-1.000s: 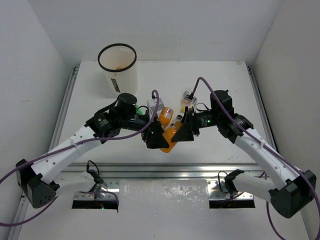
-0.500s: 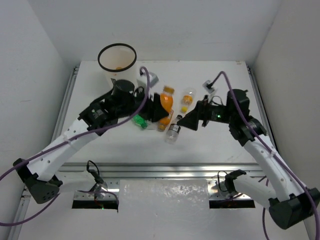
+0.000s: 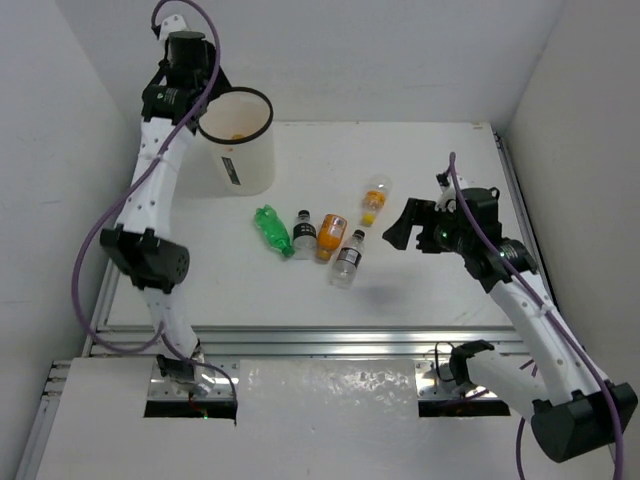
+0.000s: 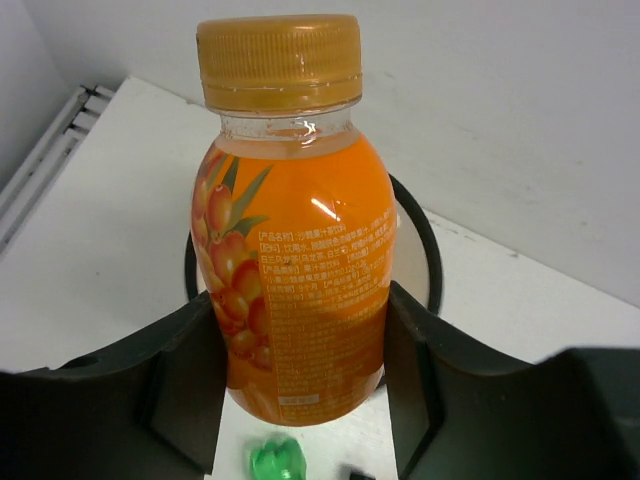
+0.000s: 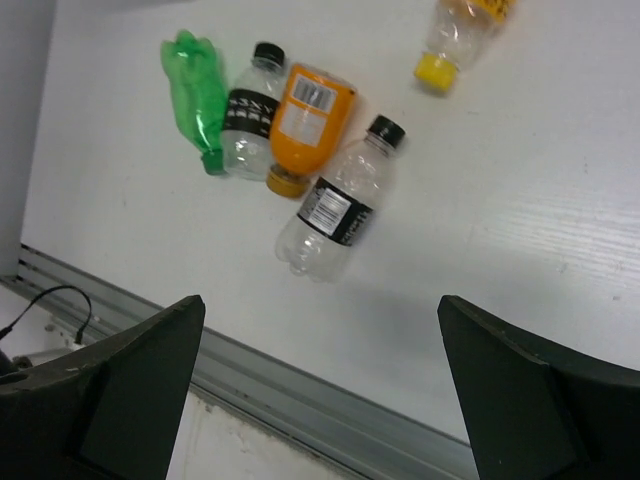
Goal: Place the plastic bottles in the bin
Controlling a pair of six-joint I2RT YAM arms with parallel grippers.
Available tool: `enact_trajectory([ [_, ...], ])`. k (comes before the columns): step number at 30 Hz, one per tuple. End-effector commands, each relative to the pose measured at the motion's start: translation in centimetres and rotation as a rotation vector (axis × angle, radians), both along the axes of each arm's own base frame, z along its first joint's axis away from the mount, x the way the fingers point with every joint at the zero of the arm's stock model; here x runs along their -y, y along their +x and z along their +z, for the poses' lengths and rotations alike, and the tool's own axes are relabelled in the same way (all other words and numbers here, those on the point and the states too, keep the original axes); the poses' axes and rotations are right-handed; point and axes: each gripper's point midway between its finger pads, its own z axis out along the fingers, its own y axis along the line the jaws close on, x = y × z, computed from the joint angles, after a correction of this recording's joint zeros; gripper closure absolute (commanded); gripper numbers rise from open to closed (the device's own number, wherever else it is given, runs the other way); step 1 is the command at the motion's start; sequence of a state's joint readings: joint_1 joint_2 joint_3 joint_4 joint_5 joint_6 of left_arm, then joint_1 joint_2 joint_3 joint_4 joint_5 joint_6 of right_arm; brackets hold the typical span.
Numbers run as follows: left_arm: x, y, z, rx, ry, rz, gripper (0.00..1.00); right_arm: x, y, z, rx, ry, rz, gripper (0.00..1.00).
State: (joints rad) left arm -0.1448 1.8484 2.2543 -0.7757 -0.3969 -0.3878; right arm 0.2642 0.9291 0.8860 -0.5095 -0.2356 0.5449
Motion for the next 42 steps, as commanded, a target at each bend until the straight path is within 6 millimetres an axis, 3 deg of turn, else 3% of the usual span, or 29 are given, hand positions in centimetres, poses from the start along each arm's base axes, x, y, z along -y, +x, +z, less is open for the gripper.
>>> enact_trajectory([
  [1,-1.3,4.3,-3.5,-0.066,-0.004,-0.033,0.81,-0.2,1.7,-0.1,0.034,-0.014,0.000,0.01],
  [3,-1.5,5.7,-4.5,-0.069,-0.031,-0.063,0.65,-0.4,2.7,-0.8,0.011,-0.025,-0.002,0.01],
  [4,-1.1,6.5,-5.3,-0.068,-0.040,-0.081,0.44,-0.3,3.4,-0.8,0.016,-0.031,-0.014,0.01],
  [6,-0.2,7.0,-5.7,-0.065,-0.062,-0.127,0.29,-0.1,5.1,-1.9,-0.003,-0.058,-0.049,0.01],
  [8,0.4,7.0,-4.9,-0.042,-0.071,-0.156,0.01,0.8,7.5,-2.7,0.007,-0.096,-0.128,0.01],
  [12,0.6,4.7,-1.2,0.019,-0.074,-0.171,0.00,0.3,13.8,-6.9,-0.072,-0.153,-0.194,0.01],
  [14,0.8,3.3,0.0,0.032,-0.074,-0.179,0.00,0.0,17.0,-6.9,-0.047,-0.167,-0.216,0.01],
  [15,0.9,1.6,0.9,0.038,-0.069,-0.182,0.00,-0.2,18.2,-9.8,-0.097,-0.195,-0.211,0.01],
  [16,0.9,0.8,1.1,0.036,-0.068,-0.184,0.00,-0.4,19.1,-10.7,-0.114,-0.210,-0.210,0.01],
  [17,1.1,-0.3,1.3,0.030,-0.069,-0.190,0.00,-0.8,21.2,-9.6,-0.088,-0.202,-0.217,0.01],
  [18,1.5,-1.2,-0.7,-0.025,-0.078,-0.192,0.00,-1.0,21.9,-10.6,-0.111,-0.216,-0.214,0.01],
  [19,1.6,-3.6,0.9,0.003,-0.088,-0.198,0.00,-1.1,22.4,-13.7,-0.176,-0.244,-0.207,0.01],
  [20,2.1,-4.8,0.6,0.001,-0.095,-0.212,0.00,-1.4,23.9,-13.1,-0.154,-0.239,-0.212,0.01],
  [22,3.6,-8.5,-0.6,0.018,-0.087,-0.239,0.00,-0.9,24.2,-16.5,-0.228,-0.293,-0.229,0.04],
  [24,5.2,-11.5,-1.8,0.027,-0.083,-0.274,0.00,-0.8,25.0,-17.1,-0.238,-0.306,-0.243,0.13],
  [25,6.3,-12.3,-3.6,-0.008,-0.085,-0.308,0.00,-0.8,24.5,-18.1,-0.250,-0.309,-0.237,0.20],
  [26,6.8,-13.3,-3.3,0.010,-0.092,-0.333,0.00,-1.2,24.8,-17.9,-0.220,-0.291,-0.226,0.38],
  [29,9.1,-15.4,-5.6,-0.027,-0.126,-0.451,0.00,-1.3,23.8,-17.1,-0.190,-0.288,-0.188,0.64],
  [31,11.0,-16.3,-5.5,0.016,-0.168,-0.564,0.00,-1.9,23.6,-14.8,-0.091,-0.268,-0.163,0.74],
  [32,13.4,-17.8,-7.0,-0.005,-0.224,-0.709,0.00,-1.7,21.6,-12.8,-0.035,-0.269,-0.138,0.74],
  [33,14.8,-18.5,-5.0,0.093,-0.252,-0.805,0.00,-2.4,21.9,-9.9,0.088,-0.228,-0.121,0.74],
  [34,16.1,-19.3,-6.1,0.081,-0.308,-0.869,0.00,-2.9,19.0,-10.9,0.098,-0.220,-0.042,0.74],
  [35,17.9,-20.9,-5.5,0.101,-0.352,-0.993,0.00,-3.6,17.3,-5.2,0.245,-0.158,0.005,0.74],
  [36,18.9,-21.2,-4.5,0.157,-0.367,-1.060,0.00,-4.8,16.0,-2.2,0.359,-0.105,0.063,0.74],
  [37,19.8,-21.8,-4.4,0.167,-0.389,-1.109,0.00,-6.3,12.3,-2.9,0.367,-0.050,0.204,0.74],
  [38,21.2,-22.8,-4.1,0.183,-0.426,-1.184,0.00,-7.1,9.4,1.3,0.488,0.011,0.278,0.74],
  [39,22.0,-23.4,-3.6,0.212,-0.434,-1.224,0.00,-8.2,7.2,2.9,0.550,0.055,0.359,0.74],
  [41,24.7,-25.1,-3.1,0.227,-0.442,-1.310,0.00,-10.3,1.3,3.0,0.586,0.146,0.578,0.74],
  [42,25.7,-25.6,-3.0,0.225,-0.436,-1.332,0.00,-10.7,-1.1,5.1,0.655,0.176,0.632,0.74],
])
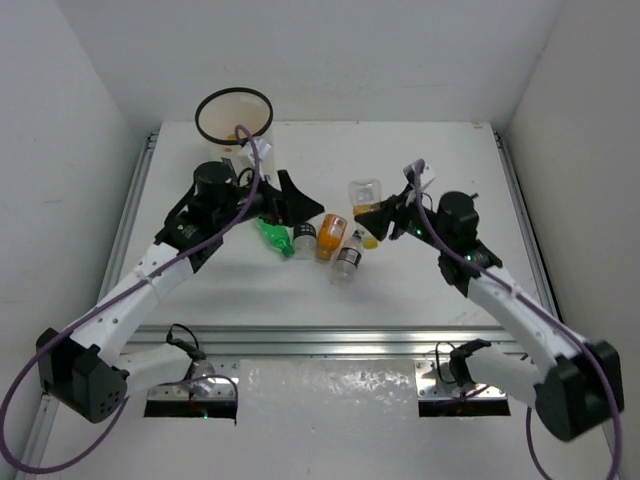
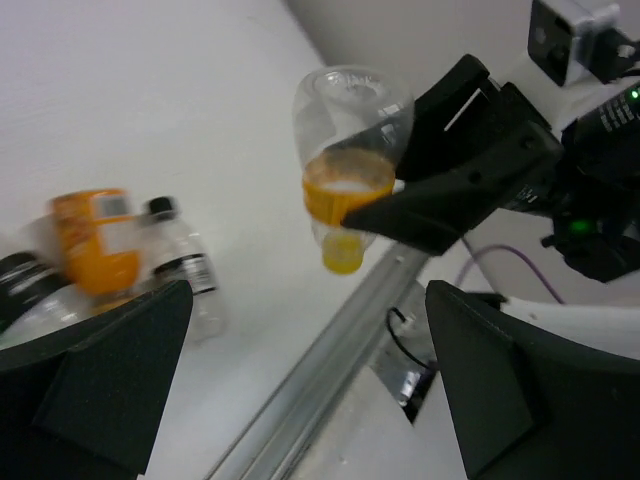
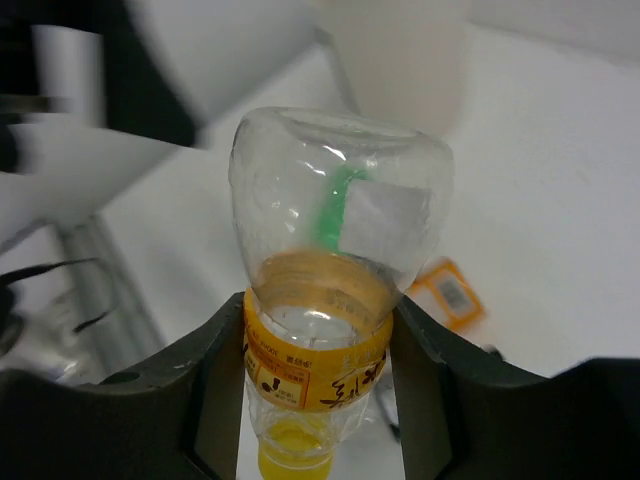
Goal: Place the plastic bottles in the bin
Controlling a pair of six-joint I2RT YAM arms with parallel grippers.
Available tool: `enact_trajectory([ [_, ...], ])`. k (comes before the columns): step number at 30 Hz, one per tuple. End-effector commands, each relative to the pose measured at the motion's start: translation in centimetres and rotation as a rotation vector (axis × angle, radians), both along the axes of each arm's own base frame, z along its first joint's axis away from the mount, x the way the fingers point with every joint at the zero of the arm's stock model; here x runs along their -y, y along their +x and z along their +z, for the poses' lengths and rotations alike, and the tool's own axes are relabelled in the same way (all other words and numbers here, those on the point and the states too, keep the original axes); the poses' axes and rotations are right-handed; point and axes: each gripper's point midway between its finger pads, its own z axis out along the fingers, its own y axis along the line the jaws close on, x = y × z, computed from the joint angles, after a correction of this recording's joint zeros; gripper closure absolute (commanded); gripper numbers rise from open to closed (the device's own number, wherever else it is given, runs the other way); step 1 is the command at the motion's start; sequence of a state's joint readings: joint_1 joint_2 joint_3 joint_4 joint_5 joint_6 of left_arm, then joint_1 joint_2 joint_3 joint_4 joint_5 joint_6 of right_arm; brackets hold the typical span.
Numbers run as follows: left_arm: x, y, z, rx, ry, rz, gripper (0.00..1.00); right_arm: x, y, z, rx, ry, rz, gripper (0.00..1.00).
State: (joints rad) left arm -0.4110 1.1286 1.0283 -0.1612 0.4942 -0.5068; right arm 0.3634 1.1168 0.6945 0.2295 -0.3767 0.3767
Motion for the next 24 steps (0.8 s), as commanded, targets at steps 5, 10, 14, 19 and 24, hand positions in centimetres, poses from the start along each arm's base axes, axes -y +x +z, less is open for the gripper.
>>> enact_trajectory([
  [5,8.3,-5.7,6.1,0.232,-0.121,-0.286,0.00,-4.2,-12.5,7.7,0.270,0.189,0.540,0.74],
  [10,9.9,-7.0,6.6,0.263,-0.153,-0.316,0.00,-4.3,-15.0,10.6,0.306,0.213,0.625,0.74],
  [14,10.5,-7.1,7.0,0.264,-0.158,-0.324,0.15,-4.4,-15.9,10.9,0.307,0.221,0.658,0.72],
  [19,12.0,-8.2,7.3,0.255,-0.167,-0.412,0.87,-4.4,-15.8,11.4,0.314,0.250,0.641,0.64],
  [24,8.8,-1.9,8.6,0.205,-0.033,-0.007,1.00,-2.0,-9.4,9.7,0.143,0.184,0.217,0.01],
])
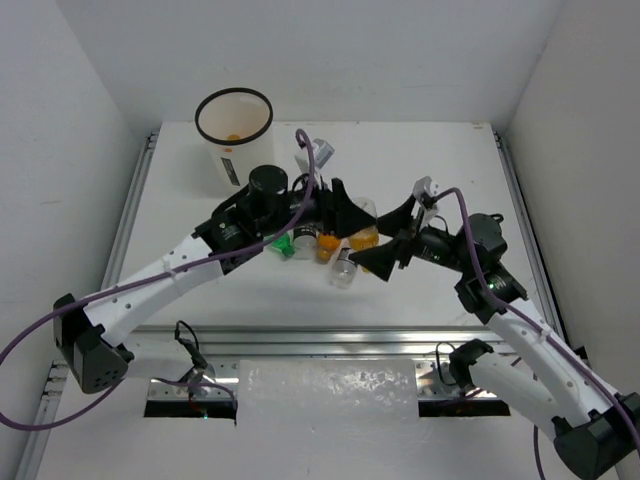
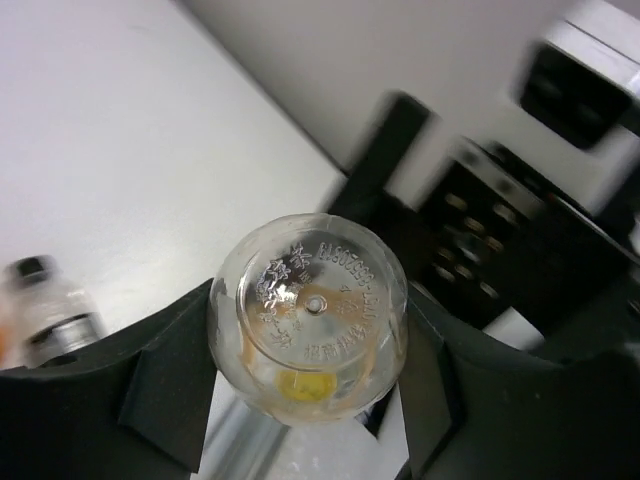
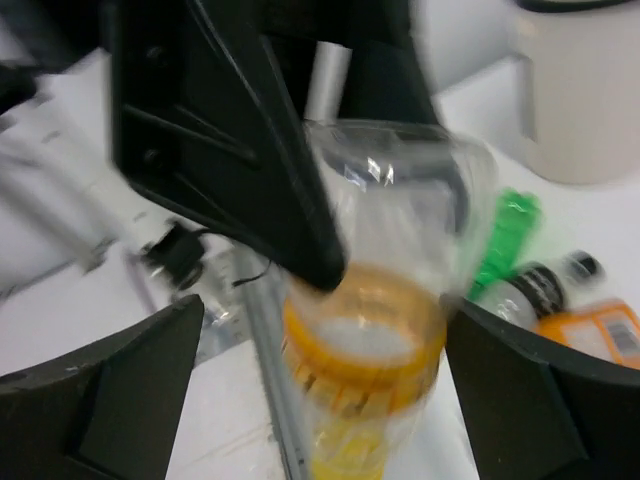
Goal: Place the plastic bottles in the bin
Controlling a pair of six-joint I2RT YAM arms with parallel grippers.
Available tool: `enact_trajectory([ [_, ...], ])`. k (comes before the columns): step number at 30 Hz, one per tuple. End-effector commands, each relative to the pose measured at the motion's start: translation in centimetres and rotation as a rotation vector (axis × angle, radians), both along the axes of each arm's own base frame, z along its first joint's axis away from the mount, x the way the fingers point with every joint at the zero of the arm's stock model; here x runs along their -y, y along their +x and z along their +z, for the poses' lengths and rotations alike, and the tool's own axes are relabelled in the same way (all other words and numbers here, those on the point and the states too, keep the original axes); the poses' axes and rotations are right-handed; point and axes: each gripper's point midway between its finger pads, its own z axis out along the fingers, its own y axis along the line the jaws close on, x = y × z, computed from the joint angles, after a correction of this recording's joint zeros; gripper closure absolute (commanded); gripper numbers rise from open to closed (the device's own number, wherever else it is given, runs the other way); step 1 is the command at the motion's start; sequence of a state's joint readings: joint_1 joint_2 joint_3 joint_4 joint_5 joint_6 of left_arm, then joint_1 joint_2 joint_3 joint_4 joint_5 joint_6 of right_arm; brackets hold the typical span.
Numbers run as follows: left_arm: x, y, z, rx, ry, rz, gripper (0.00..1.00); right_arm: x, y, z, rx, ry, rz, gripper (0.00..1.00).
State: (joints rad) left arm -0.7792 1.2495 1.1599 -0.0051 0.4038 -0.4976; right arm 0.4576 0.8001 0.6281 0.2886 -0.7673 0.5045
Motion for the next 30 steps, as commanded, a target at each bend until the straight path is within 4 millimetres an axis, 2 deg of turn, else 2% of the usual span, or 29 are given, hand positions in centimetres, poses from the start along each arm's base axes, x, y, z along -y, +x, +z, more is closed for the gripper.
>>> enact_trajectory([
  [1,-6.1,7.6,2.0,-0.016,0.122,0.535,1.00,3.3,5.1,0.4,-0.115,-0.042,-0.389,0.01],
  [2,-8.2,9.1,2.4,-0.027,0.152,0.658,1.00,6.7,7.3,-3.1,-0.252,-0.141,-0.640,0.01],
  [3,-11.7,11.5,4.8,-0.023,0.138,0.818,1.00,8.2,7.7,-3.9,-0.323,-0.150,-0.741,0.01],
  [4,-15.3,13.1,4.8,-0.033,0.178,0.966,1.00,9.9,7.8,-5.9,-0.383,-0.202,-0.836,0.01],
  [5,-17.4,14.1,5.4,-0.037,0.173,1.031,1.00,10.1,7.6,-6.7,-0.406,-0.213,-0.848,0.01],
  [6,-21.5,16.4,6.4,-0.044,0.158,1.135,1.00,10.1,7.2,-8.0,-0.429,-0.231,-0.842,0.01],
  [7,-23.3,17.5,6.8,-0.041,0.155,1.183,1.00,10.0,7.0,-8.6,-0.438,-0.239,-0.833,0.01],
  [8,-25.1,18.2,8.6,-0.017,0.131,1.233,1.00,9.9,6.8,-9.8,-0.460,-0.256,-0.822,0.01],
  [9,-27.7,20.3,7.6,-0.025,0.173,1.311,1.00,9.8,6.7,-10.4,-0.472,-0.263,-0.818,0.01],
  [10,-29.2,21.3,8.0,-0.011,0.183,1.364,1.00,9.6,6.9,-10.6,-0.469,-0.256,-0.813,0.01],
  [11,-30.2,22.2,9.3,0.017,0.173,1.398,1.00,9.2,6.6,-11.7,-0.485,-0.264,-0.788,0.01],
  [12,-31.6,24.5,7.7,0.016,0.234,1.424,1.00,8.8,6.6,-12.4,-0.497,-0.265,-0.763,0.01],
  [13,-32.3,25.7,7.1,0.010,0.258,1.437,1.00,8.3,6.9,-12.4,-0.486,-0.245,-0.747,0.01],
  [14,-34.0,26.5,8.4,0.025,0.247,1.467,0.98,7.7,6.6,-13.3,-0.503,-0.250,-0.713,0.01],
  [15,-33.8,28.9,5.5,-0.020,0.303,1.428,0.90,7.3,6.8,-14.3,-0.533,-0.263,-0.700,0.01],
  [16,-34.0,30.0,4.9,-0.027,0.316,1.424,0.82,6.9,7.0,-14.7,-0.547,-0.264,-0.686,0.01],
  [17,-34.4,30.8,5.8,-0.003,0.309,1.421,0.77,6.3,7.1,-14.6,-0.564,-0.264,-0.660,0.01],
  [18,-33.8,32.7,3.8,-0.025,0.329,1.378,0.62,6.0,7.3,-14.9,-0.582,-0.274,-0.655,0.01],
  [19,-33.7,33.4,3.5,-0.029,0.328,1.365,0.52,5.7,7.7,-15.9,-0.613,-0.294,-0.652,0.01],
  [20,-33.5,33.9,4.7,-0.003,0.311,1.353,0.41,5.3,7.9,-15.7,-0.619,-0.286,-0.644,0.01],
  [21,-33.4,34.7,3.1,-0.034,0.335,1.349,0.26,5.1,8.1,-15.9,-0.631,-0.287,-0.645,0.01],
  [22,-33.3,34.8,3.2,-0.041,0.331,1.349,0.21,5.1,8.3,-16.6,-0.657,-0.300,-0.658,0.01],
  [24,-33.2,34.5,4.1,-0.044,0.314,1.345,0.00,4.7,8.6,-16.8,-0.695,-0.297,-0.679,0.01],
  [25,-33.1,34.1,4.9,-0.033,0.299,1.340,0.00,4.5,8.5,-17.4,-0.703,-0.320,-0.707,0.01],
  [27,-32.9,31.9,7.3,-0.004,0.272,1.344,0.00,4.4,8.5,-18.7,-0.730,-0.375,-0.796,0.01],
  [28,-32.8,31.0,7.1,-0.013,0.283,1.344,0.00,4.2,8.9,-18.4,-0.726,-0.383,-0.821,0.01],
  [29,-32.2,28.4,9.6,0.016,0.248,1.338,0.00,3.9,9.0,-19.7,-0.744,-0.426,-0.837,0.01],
  [30,-32.0,27.0,10.1,0.014,0.240,1.333,0.00,3.2,8.7,-20.2,-0.742,-0.461,-0.828,0.01],
])
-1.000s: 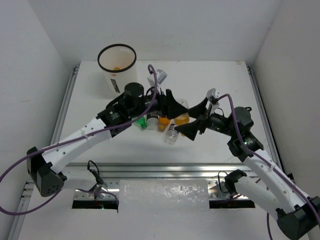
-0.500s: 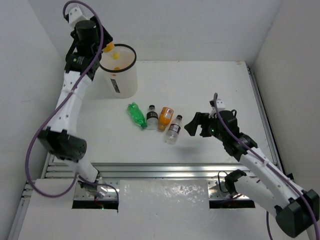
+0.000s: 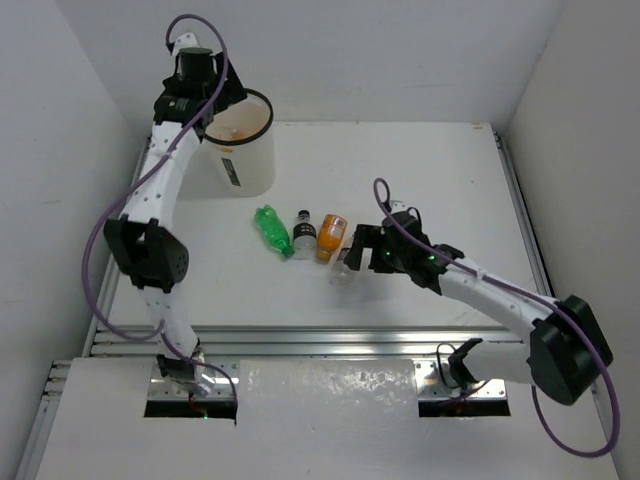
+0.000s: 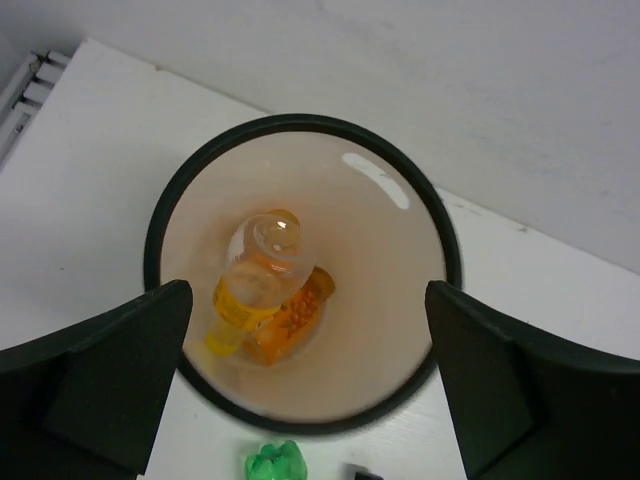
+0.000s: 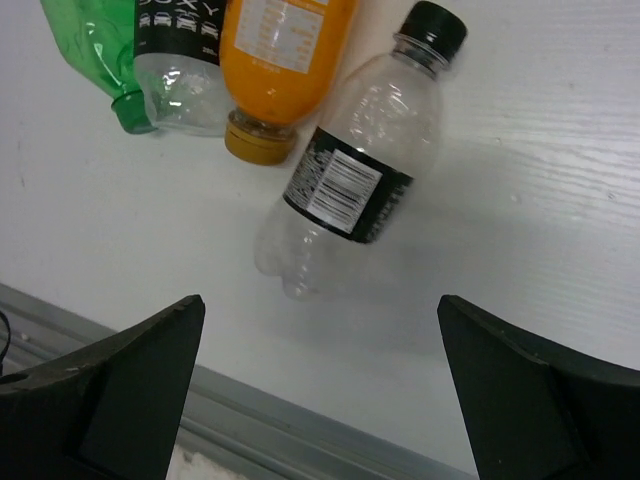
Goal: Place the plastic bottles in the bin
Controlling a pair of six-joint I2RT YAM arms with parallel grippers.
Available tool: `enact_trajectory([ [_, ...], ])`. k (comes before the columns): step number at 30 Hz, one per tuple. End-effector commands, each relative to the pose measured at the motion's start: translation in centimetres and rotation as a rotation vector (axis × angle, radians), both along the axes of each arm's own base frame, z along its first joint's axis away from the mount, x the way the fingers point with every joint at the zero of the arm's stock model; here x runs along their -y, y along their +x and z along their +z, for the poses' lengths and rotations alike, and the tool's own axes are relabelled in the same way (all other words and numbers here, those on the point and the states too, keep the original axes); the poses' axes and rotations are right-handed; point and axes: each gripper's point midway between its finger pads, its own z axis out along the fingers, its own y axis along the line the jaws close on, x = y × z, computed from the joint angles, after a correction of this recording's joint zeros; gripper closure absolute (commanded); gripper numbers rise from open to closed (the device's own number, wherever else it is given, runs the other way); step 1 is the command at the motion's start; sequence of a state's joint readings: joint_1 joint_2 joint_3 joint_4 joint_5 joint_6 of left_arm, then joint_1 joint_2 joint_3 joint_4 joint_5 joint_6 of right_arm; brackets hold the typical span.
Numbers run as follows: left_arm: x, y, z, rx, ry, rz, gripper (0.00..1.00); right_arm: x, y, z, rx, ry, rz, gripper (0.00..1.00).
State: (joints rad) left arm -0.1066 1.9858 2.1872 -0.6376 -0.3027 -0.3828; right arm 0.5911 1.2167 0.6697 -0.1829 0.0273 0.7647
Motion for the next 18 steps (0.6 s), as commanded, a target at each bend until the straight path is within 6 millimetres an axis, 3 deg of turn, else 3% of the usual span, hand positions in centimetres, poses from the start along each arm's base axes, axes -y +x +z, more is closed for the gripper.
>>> enact_trajectory([
  [1,1.6,-7.7,10.2,0.193,-0.042,-0.044,0.00,-1.3,2.3,0.9,0.038,-0.056,-0.085,0.01],
  [2,1.8,-10.8,12.7,0.253,-0.076,-0.054,0.00,-1.6,2.5,-0.6,0.009,-0.097,-0.084,0.02],
  [3,2.5,-12.2,12.5,0.261,-0.088,-0.076,0.00,-2.0,2.4,-1.1,-0.001,-0.115,-0.077,0.02],
  [4,4.1,-13.3,8.9,0.197,-0.085,-0.120,0.00,-2.4,3.1,-0.9,0.006,-0.124,-0.092,0.03],
  [5,4.4,-16.0,11.1,0.276,-0.110,-0.142,0.00,-2.5,3.1,-2.4,-0.032,-0.154,-0.095,0.03],
  [6,5.1,-16.7,7.6,0.213,-0.107,-0.160,0.00,-2.8,3.5,-2.4,-0.032,-0.159,-0.100,0.04],
  [7,6.1,-18.8,8.4,0.246,-0.120,-0.202,0.00,-2.4,3.0,-4.1,-0.083,-0.221,-0.107,0.05],
  [8,6.9,-19.5,5.6,0.184,-0.116,-0.226,0.00,-2.4,3.4,-4.1,-0.089,-0.239,-0.128,0.06],
  [10,7.5,-21.2,4.0,0.155,-0.119,-0.271,0.00,-1.5,3.3,-5.2,-0.087,-0.309,-0.166,0.10],
  [11,7.8,-21.8,1.3,0.099,-0.120,-0.292,0.00,-1.6,3.3,-5.4,-0.086,-0.294,-0.162,0.13],
  [12,8.8,-22.7,1.0,0.108,-0.138,-0.358,0.00,-1.6,2.2,-6.6,-0.109,-0.285,-0.132,0.16],
  [13,9.1,-23.1,0.2,0.097,-0.147,-0.378,0.00,-2.6,2.9,-6.4,-0.070,-0.232,-0.113,0.20],
  [14,9.7,-23.7,-2.4,0.049,-0.156,-0.407,0.00,-2.5,2.5,-6.8,-0.066,-0.235,-0.079,0.33],
  [16,11.1,-24.9,-3.2,0.049,-0.196,-0.485,0.00,-2.7,2.9,-5.8,-0.015,-0.223,-0.062,0.52],
  [17,12.0,-25.7,-4.8,0.017,-0.209,-0.522,0.00,-1.9,2.3,-6.3,0.000,-0.245,-0.034,0.57],
  [18,13.3,-26.7,-4.1,0.045,-0.246,-0.594,0.00,-1.8,2.2,-5.8,0.031,-0.238,-0.020,0.62],
])
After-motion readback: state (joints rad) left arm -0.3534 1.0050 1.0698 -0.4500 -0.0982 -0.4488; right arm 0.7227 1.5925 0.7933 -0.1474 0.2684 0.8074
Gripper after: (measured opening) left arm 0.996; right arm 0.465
